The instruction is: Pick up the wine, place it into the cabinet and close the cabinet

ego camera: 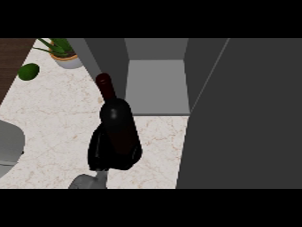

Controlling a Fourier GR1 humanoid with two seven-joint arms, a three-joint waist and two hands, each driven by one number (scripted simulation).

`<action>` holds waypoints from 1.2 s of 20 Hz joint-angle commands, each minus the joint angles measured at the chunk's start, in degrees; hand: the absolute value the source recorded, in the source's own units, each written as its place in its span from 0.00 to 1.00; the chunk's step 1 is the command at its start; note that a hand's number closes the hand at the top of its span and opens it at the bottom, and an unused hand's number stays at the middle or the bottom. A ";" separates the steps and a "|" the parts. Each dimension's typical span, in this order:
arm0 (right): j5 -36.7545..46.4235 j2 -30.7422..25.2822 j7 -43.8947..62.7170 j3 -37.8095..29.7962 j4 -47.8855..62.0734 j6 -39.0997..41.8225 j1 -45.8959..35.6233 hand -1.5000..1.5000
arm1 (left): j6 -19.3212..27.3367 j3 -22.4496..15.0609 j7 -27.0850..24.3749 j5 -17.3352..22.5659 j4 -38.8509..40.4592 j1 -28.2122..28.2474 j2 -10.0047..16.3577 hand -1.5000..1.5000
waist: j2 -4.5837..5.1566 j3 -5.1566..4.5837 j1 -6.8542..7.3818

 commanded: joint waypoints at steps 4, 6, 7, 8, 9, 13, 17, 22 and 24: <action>-3.99 -0.44 1.95 -1.07 -3.96 0.85 2.17 0.00 | 7.73 -8.02 -5.42 5.95 3.20 -0.32 -0.02 1.00 | 0.04 -0.01 -0.18; -1.42 0.32 -0.23 -0.28 -0.56 0.45 -0.63 0.00 | 5.26 -4.45 -4.92 7.87 9.79 -6.05 -0.02 1.00 | 0.09 -0.02 -0.13; -9.16 -2.38 0.18 -7.10 -2.43 3.04 1.83 0.00 | 8.59 -6.94 -2.45 6.31 1.77 -1.63 -0.02 1.00 | 0.02 0.01 0.00; -4.25 -0.78 -0.53 -2.12 -2.18 2.68 2.67 0.00 | 8.48 -7.94 -8.45 11.05 12.40 -9.13 -0.02 1.00 | 0.11 -0.02 -0.45; 0.48 1.54 -3.87 0.55 3.36 1.13 0.77 0.00 | 5.59 -9.20 -9.89 11.31 12.97 -6.78 -0.02 1.00 | 0.12 -0.03 -0.16; -6.89 -2.13 2.04 -5.47 -1.43 1.83 -1.36 0.00 | 6.61 -8.62 -10.29 13.31 15.25 -10.59 -0.02 1.00 | 0.08 -0.02 -0.17; -1.04 0.62 1.21 0.10 0.26 -0.18 -1.75 0.00 | 6.77 -9.48 -14.97 18.05 23.72 -18.61 -0.02 1.00 | 0.15 -0.04 -0.47; -5.11 0.20 -2.83 -3.25 1.41 2.46 2.03 0.00 | 8.24 -10.42 -16.02 20.51 26.47 -22.60 -0.02 1.00 | 0.13 -0.02 -0.52; -9.07 -2.63 -0.92 -8.23 1.77 3.26 -0.86 0.00 | 11.13 -12.06 -14.75 21.97 23.33 -24.20 -0.02 1.00 | 0.10 -0.01 -0.46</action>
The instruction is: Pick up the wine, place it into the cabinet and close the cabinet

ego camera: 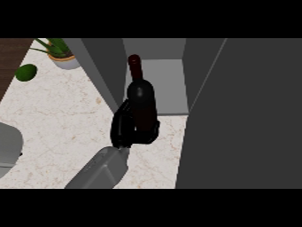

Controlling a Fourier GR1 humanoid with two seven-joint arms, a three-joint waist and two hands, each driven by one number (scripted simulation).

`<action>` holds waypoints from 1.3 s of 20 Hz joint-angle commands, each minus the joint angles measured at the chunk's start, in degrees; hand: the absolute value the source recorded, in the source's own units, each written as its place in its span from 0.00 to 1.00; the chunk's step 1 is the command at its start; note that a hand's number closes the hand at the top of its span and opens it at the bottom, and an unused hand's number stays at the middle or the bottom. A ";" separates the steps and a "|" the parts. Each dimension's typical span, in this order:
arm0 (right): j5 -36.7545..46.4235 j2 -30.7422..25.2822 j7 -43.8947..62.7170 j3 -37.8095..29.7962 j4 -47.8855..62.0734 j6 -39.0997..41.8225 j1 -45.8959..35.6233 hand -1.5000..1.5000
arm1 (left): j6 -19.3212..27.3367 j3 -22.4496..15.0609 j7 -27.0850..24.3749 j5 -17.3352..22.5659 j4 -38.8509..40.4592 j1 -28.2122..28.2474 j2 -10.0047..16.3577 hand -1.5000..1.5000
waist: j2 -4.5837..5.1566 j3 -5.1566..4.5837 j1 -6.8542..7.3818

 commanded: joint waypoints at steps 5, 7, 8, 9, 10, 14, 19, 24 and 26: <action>1.77 2.38 -2.80 4.78 -2.33 0.59 5.77 0.00 | 1.77 -0.75 0.25 6.17 5.25 -6.73 0.00 1.00 | -0.01 0.01 -0.22; 2.52 2.01 -1.06 3.64 0.21 -1.71 0.08 0.00 | -0.91 0.24 1.32 7.74 9.00 -9.80 0.00 1.00 | 0.06 -0.01 -0.20; -1.79 0.08 1.72 2.14 -5.36 0.23 4.05 0.00 | 1.83 3.68 3.87 7.39 8.85 -13.23 0.00 1.00 | -0.01 0.01 -0.42; -2.29 -0.47 -3.08 0.16 -1.63 2.69 5.40 0.00 | 0.99 4.88 3.94 6.67 11.03 -14.20 0.00 1.00 | 0.04 0.03 -0.26; 0.34 0.38 0.69 1.68 -0.66 -0.83 -0.12 0.00 | 1.35 2.13 -0.09 7.63 9.03 -10.52 0.00 1.00 | 0.02 0.00 -0.03; 0.81 0.77 -3.13 1.06 3.36 -0.07 -1.12 0.00 | -2.09 6.91 0.97 7.64 17.79 -19.43 0.00 1.00 | 0.25 -0.01 -0.38; -1.03 0.62 -3.95 0.01 2.58 0.64 0.25 0.00 | -2.23 6.88 1.85 9.83 22.61 -23.67 0.00 1.00 | 0.41 -0.01 -0.99; -0.92 0.08 -4.39 0.16 2.86 1.43 0.01 0.00 | -0.76 7.46 4.38 10.18 24.90 -27.60 0.00 1.00 | 0.46 -0.01 -1.28; -2.64 -0.03 -4.44 -1.20 0.82 1.65 2.72 0.00 | -2.80 9.26 4.85 8.96 28.92 -29.82 0.05 1.00 | 0.50 0.01 -1.33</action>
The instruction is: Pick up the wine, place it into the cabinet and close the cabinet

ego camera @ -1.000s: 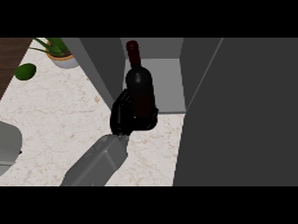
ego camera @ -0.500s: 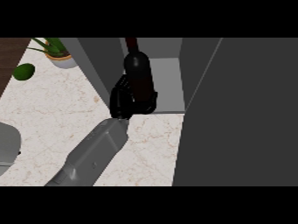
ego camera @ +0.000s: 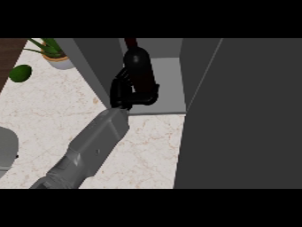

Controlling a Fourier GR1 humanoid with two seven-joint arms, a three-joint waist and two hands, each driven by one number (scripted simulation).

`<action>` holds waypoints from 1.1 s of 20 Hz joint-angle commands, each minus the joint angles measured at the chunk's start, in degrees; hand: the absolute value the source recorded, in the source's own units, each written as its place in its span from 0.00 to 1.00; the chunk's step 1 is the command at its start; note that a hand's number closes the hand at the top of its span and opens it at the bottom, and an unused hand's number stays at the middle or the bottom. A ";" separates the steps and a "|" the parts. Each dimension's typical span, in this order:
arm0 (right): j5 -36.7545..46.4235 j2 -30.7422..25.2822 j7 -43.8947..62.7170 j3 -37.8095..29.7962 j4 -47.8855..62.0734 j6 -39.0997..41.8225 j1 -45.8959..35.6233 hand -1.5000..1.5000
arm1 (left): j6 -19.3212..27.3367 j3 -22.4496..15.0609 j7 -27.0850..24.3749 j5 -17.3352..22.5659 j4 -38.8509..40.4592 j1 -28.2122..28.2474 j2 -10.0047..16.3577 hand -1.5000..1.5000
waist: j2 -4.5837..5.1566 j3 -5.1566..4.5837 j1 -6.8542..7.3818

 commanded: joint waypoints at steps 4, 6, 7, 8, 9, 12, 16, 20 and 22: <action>1.82 0.76 0.53 1.76 0.72 -1.13 -2.31 0.00 | 4.73 1.06 5.43 2.85 2.04 -9.13 0.03 1.00 | -0.19 0.10 -0.93; 0.49 0.14 -2.93 0.49 0.69 1.54 2.97 0.00 | 0.25 2.00 3.05 2.37 5.87 -7.11 0.03 1.00 | -0.01 0.14 -1.33; -0.03 -0.20 -0.88 0.85 -0.33 0.88 -0.26 0.00 | 3.00 2.17 5.80 2.81 6.03 -11.10 0.03 1.00 | 0.11 0.12 -1.86; -0.82 0.45 -3.62 0.13 2.35 1.84 2.50 0.00 | 3.15 2.06 6.72 2.76 5.81 -11.57 0.03 1.00 | 0.03 0.16 -1.51; -1.75 -0.40 -1.06 0.15 0.34 1.47 -0.02 0.00 | 1.48 2.88 5.34 2.79 7.83 -11.90 0.03 1.00 | 0.29 0.12 -1.97; 2.50 1.07 -3.50 2.73 4.04 1.02 -0.54 0.00 | 2.55 2.07 2.91 4.40 5.33 -10.25 0.03 1.00 | 0.27 0.11 -2.20; 0.66 0.60 -2.84 2.57 2.80 1.61 -1.25 0.00 | 0.87 0.69 0.95 5.72 5.85 -7.34 0.03 1.00 | 0.63 0.10 -3.78; 0.26 0.85 -3.67 2.26 5.75 1.65 -4.54 0.00 | 3.20 -2.21 0.84 7.35 3.63 -6.25 0.03 1.00 | 0.94 0.09 -4.73; -1.64 0.16 0.16 0.54 3.37 0.31 -5.13 0.00 | 3.21 -3.89 1.21 7.97 2.27 -5.44 0.04 1.00 | 0.56 0.09 -4.31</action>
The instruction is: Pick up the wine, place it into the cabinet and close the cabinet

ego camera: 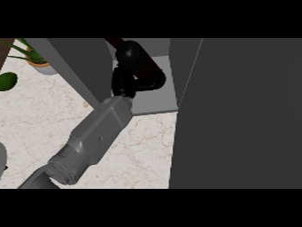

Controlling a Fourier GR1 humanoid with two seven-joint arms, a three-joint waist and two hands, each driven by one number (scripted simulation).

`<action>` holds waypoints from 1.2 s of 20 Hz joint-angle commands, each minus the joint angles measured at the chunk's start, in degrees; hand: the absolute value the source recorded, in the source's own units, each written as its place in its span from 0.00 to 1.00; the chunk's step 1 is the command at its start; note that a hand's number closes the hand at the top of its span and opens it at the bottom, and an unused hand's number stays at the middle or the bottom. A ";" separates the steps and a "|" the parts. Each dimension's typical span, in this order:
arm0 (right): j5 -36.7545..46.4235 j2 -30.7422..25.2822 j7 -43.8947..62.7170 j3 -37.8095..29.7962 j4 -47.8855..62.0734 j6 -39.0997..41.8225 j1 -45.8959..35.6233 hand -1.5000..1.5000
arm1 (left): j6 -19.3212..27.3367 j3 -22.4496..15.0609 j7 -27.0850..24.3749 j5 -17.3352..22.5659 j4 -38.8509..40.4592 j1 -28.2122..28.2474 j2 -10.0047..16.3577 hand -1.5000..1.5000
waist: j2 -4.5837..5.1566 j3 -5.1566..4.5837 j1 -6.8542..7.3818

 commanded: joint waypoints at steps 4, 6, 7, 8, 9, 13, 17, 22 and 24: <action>0.68 0.24 -1.65 0.54 2.66 0.56 -1.16 0.00 | 1.91 -5.72 0.12 3.13 -3.34 2.95 -0.12 1.00 | 0.36 -0.01 -1.28; 1.39 0.95 0.40 2.19 2.20 -0.64 -2.72 0.00 | 5.09 -7.08 0.52 5.11 -6.01 2.36 -0.12 1.00 | 0.27 -0.05 -1.73; 0.01 0.85 -0.16 1.72 -0.28 -0.11 -0.59 0.00 | 5.06 -7.70 -0.80 5.68 -6.40 3.26 -0.12 1.00 | 0.14 -0.01 -1.95; -0.21 0.32 -0.69 0.32 2.56 0.22 -1.85 0.00 | 5.49 -7.29 0.05 6.67 -5.68 2.05 -0.12 1.00 | 0.44 0.00 -1.85; 1.20 1.68 1.73 2.14 1.13 -2.09 -3.40 0.00 | 4.64 -7.78 -0.28 7.60 -6.16 3.60 -0.12 1.00 | 0.25 -0.07 -1.34; 1.51 1.14 -1.93 1.97 2.87 0.06 -1.36 0.00 | 5.17 -8.26 -4.24 10.97 -7.64 3.82 -0.12 1.00 | 0.36 -0.01 -1.36; 1.27 0.55 -1.99 0.52 2.91 0.04 -1.15 0.00 | 6.33 -8.56 -6.91 13.46 -6.75 3.99 -0.12 0.00 | 0.44 0.01 -1.51; -1.98 -0.69 -1.18 -1.06 1.12 1.33 0.05 0.00 | 7.23 -9.46 -6.53 16.49 -6.19 1.32 -0.12 0.00 | 0.35 0.06 -1.56; -0.53 -0.71 -0.92 -0.11 1.55 1.22 -0.11 0.00 | 7.63 -9.90 -4.98 17.05 -4.19 0.53 -0.12 0.00 | 0.40 0.04 -1.35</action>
